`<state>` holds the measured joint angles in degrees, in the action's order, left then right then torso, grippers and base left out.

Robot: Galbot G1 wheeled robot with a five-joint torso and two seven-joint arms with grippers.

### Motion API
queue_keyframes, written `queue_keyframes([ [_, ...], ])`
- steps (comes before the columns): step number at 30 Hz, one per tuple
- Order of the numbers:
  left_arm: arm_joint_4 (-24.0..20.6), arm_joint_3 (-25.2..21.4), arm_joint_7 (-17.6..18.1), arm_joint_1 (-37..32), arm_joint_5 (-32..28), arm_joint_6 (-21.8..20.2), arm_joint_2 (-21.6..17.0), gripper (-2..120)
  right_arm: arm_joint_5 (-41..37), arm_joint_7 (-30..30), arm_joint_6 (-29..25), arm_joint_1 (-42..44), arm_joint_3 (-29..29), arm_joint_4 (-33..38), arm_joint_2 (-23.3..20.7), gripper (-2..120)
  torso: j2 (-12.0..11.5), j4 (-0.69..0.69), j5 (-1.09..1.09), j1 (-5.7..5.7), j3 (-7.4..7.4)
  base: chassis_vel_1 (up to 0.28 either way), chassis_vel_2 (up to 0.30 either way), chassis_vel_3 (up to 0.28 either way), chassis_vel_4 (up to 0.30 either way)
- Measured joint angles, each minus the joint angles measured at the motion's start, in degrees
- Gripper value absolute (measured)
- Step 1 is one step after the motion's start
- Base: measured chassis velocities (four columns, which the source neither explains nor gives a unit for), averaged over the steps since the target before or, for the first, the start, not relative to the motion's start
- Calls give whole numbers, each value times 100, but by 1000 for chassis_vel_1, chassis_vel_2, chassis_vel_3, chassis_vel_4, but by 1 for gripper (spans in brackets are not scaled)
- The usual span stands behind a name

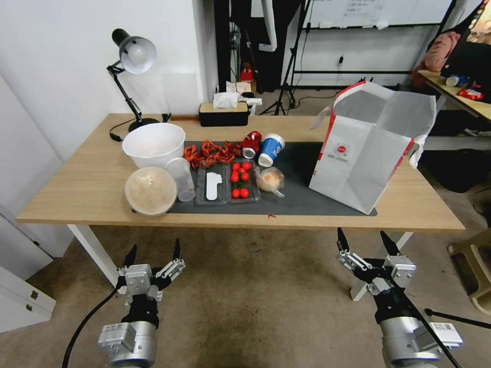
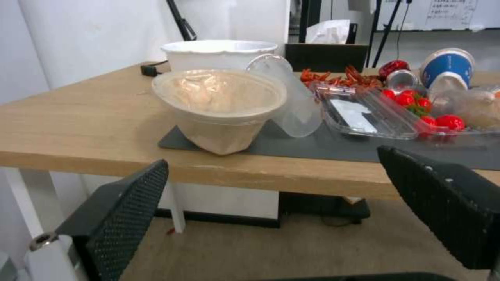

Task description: Pick up the food delivery bag from the floor and place it on the table.

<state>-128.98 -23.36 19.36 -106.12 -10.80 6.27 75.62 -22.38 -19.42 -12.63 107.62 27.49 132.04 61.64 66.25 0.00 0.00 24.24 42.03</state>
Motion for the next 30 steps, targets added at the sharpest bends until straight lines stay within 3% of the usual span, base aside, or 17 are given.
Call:
queue_keyframes([
  [30, -4, 0, 0, -1, 2, -1, 0, 100, -7, 0, 1, -1, 7, 5, -2, 100, 0, 0, 0, 0, 0, 0, 0, 0, 0],
])
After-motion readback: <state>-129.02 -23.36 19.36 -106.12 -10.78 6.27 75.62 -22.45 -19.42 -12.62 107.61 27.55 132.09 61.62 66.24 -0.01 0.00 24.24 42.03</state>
